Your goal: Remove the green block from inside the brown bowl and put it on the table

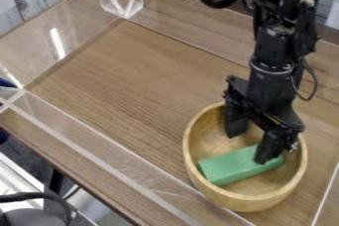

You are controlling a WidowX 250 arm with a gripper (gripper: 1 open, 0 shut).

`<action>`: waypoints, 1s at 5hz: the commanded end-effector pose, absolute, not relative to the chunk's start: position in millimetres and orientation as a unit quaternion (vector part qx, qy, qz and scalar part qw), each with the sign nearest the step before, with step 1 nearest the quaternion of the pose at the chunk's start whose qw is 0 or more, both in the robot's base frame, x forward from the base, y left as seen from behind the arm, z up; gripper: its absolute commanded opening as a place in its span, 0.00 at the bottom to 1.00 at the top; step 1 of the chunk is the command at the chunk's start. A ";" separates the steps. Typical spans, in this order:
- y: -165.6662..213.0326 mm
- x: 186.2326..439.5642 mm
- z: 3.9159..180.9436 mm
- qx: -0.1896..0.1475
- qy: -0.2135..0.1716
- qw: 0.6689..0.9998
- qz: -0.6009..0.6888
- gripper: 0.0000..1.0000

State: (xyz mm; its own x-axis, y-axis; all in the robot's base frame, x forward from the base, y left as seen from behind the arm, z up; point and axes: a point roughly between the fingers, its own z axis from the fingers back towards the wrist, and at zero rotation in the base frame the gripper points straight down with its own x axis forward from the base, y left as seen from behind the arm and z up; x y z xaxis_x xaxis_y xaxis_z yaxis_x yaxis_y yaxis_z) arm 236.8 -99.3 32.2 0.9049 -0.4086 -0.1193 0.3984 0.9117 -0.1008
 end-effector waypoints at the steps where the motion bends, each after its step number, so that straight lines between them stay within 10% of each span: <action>1: -104.2 220.0 10.8 -0.032 0.099 0.973 -0.206 1.00; 5: -106.3 221.7 5.3 0.010 0.153 0.964 -0.216 1.00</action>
State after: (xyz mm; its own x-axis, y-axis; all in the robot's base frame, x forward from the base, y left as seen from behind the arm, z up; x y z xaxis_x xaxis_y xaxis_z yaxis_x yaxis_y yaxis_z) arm 229.2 -107.1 17.2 0.8758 -0.4107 -0.2534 0.4136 0.9094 -0.0443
